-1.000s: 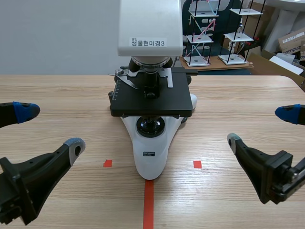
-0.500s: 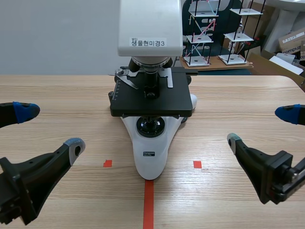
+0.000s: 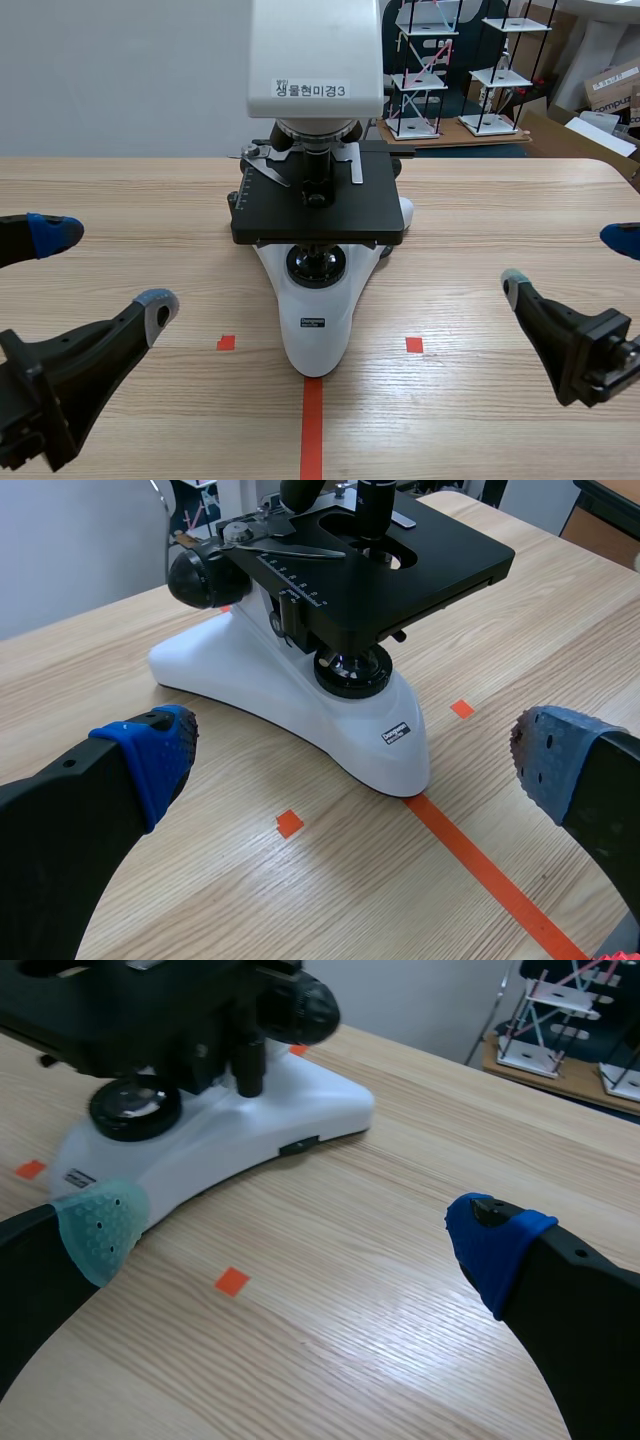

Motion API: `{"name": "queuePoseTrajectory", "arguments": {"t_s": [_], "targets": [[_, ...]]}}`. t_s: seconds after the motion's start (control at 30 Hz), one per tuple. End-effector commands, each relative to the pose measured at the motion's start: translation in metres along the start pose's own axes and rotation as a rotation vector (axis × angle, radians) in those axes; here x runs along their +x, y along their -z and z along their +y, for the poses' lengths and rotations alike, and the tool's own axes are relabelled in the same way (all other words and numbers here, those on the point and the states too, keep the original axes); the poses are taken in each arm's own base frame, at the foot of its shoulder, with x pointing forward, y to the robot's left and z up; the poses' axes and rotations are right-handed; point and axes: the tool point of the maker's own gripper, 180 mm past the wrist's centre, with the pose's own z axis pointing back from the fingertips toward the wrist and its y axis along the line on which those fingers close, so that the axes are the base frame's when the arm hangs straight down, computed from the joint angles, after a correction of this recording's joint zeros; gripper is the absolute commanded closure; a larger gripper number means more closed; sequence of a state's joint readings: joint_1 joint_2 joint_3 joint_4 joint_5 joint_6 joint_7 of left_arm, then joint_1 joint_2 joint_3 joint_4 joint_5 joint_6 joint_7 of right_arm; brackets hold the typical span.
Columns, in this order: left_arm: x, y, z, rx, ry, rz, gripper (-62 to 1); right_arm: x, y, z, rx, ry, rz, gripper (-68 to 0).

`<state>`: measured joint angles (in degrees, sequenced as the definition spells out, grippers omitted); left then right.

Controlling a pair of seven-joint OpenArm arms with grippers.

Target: Point at the fine focus knob

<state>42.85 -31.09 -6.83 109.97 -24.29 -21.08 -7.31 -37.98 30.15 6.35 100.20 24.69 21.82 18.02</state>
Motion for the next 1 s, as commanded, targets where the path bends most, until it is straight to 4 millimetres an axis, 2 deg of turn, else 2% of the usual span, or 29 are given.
{"name": "queuePoseTrajectory", "arguments": {"t_s": [0.0,0.13,0.23,0.43,0.5,0.77,0.97], "targets": [[0.007,0.001,0.001,0.008,-0.002,-0.029,-62.3,0.013,0.006,-0.009,-0.006,-0.014,-0.056,-57.6],[0.007,0.001,0.001,0.008,-0.002,-0.029,-62.3,0.008,0.016,-0.024,-0.035,-0.010,-0.085,-34.5],[0.007,0.001,0.001,0.008,-0.002,-0.029,-62.3,0.005,0.026,-0.033,-0.045,-0.013,-0.104,-20.1],[0.007,0.001,0.001,0.008,-0.002,-0.029,-62.3,0.004,0.058,-0.041,-0.009,-0.052,-0.132,-4.4],[0.007,0.001,0.001,0.008,-0.002,-0.029,-62.3,0.003,0.068,-0.045,-0.004,-0.054,-0.139,-1.0],[0.007,0.001,0.001,0.008,-0.002,-0.029,-62.3,0.000,0.107,-0.058,0.014,-0.061,-0.135,-0.8],[0.007,0.001,0.001,0.008,-0.002,-0.029,-62.3,0.006,0.128,-0.063,0.031,-0.071,-0.172,-0.8]]}}
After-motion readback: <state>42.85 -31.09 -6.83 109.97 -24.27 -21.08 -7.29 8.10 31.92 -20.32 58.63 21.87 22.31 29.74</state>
